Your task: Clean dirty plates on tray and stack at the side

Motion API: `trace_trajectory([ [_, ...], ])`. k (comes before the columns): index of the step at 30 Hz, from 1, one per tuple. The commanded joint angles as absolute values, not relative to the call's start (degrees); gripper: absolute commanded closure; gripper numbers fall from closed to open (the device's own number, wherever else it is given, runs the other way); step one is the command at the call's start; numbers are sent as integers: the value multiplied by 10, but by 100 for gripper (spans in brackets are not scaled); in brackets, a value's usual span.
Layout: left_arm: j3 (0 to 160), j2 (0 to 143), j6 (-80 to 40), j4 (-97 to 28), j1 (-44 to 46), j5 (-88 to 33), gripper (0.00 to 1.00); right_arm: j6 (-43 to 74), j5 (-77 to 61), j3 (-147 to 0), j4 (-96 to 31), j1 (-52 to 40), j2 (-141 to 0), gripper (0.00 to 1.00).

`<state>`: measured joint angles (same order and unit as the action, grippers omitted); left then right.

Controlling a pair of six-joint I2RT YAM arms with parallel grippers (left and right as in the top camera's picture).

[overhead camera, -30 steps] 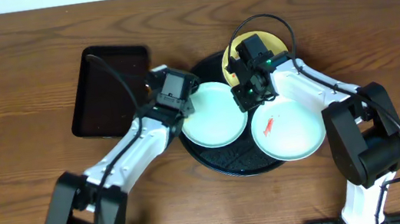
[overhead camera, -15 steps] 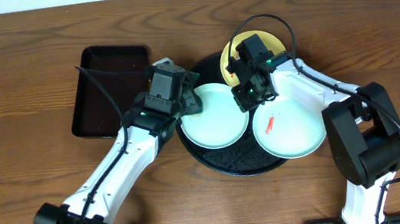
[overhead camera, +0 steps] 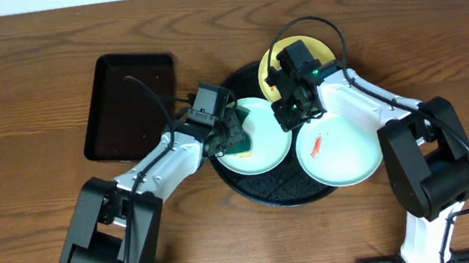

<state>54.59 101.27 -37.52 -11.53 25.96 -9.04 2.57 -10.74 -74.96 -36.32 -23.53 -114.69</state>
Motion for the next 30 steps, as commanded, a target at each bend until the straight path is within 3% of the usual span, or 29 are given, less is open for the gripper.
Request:
trace_trajectory([
  [1,541,1029,-372,-123,257,27,92,23,-76,-750,-367,-234,-1154,99],
  [13,541,993,-330,-130,257,280,93,23,-76,-750,-372,-233,-1154,99],
  [30,541,803,-335,-135,257,264,92,7,-84,-751,-354,-255,-1109,99],
])
